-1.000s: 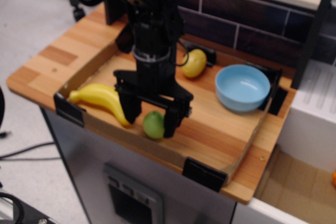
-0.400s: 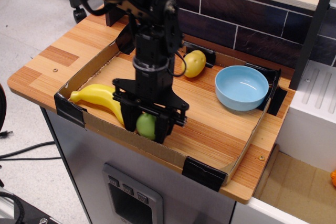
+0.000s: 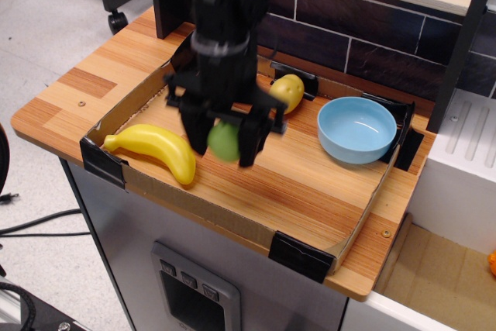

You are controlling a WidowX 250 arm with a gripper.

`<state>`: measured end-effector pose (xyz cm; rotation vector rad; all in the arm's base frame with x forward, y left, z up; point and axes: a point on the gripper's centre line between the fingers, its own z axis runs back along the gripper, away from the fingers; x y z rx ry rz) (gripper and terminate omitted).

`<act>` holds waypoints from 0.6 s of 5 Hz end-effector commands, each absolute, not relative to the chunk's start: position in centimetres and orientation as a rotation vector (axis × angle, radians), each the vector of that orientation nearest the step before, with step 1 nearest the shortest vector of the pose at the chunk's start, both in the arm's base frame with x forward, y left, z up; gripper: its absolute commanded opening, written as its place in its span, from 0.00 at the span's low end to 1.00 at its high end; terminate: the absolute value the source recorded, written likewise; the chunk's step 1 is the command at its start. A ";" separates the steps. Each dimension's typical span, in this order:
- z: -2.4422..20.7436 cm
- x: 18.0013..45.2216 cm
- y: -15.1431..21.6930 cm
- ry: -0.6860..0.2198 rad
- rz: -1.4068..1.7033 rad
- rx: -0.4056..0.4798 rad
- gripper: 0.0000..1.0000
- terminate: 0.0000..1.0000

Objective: Put pear in bowl

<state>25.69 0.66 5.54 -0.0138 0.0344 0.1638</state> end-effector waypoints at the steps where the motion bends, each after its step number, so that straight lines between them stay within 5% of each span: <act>1: 7.4 30.0 -1.2 -0.038 0.227 -0.008 0.00 0.00; 3: 7.1 32.7 -4.2 -0.005 0.243 -0.014 0.00 0.00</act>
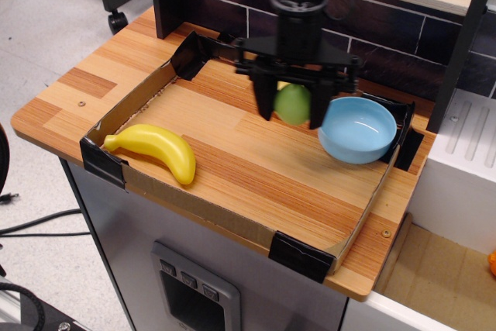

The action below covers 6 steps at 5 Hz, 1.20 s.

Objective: Put pear in bowl

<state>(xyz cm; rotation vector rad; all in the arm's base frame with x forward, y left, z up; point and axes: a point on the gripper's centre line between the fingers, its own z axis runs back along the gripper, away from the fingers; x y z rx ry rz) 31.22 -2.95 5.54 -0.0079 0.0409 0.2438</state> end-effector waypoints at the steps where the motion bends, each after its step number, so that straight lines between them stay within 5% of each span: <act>1: 7.3 33.9 -5.3 0.021 0.259 -0.031 0.00 0.00; 2: 6.2 35.2 -5.9 0.073 0.280 -0.032 0.00 0.00; 3: 5.9 36.0 -6.1 0.062 0.238 0.006 1.00 0.00; 6: 11.4 32.4 -4.5 0.001 0.221 -0.096 1.00 0.00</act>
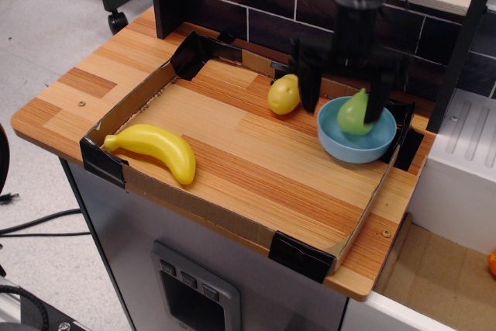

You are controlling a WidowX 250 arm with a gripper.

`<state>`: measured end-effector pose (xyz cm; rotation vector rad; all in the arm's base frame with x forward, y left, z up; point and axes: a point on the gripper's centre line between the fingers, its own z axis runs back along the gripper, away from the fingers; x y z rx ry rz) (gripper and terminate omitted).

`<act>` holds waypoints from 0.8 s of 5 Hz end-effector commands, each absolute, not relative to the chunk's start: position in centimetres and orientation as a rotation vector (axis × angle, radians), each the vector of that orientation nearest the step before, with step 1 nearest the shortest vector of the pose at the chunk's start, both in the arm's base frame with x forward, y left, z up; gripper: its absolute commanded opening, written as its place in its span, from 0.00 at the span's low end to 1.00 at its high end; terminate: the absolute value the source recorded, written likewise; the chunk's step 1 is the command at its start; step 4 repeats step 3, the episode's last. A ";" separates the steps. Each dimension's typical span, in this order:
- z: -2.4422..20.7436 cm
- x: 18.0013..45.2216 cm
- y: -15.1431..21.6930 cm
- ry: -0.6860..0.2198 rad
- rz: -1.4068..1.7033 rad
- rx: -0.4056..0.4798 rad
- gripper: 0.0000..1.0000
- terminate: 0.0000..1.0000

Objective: Put pear in bowl

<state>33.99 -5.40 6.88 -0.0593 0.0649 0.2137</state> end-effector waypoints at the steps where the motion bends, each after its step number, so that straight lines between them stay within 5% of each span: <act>1: 12.9 30.2 -3.0 0.017 0.253 -0.102 1.00 0.00; 2: 12.9 30.2 -3.0 0.017 0.253 -0.102 1.00 0.00; 3: 12.9 30.2 -3.0 0.017 0.253 -0.102 1.00 1.00; 4: 12.9 30.2 -3.0 0.017 0.253 -0.102 1.00 1.00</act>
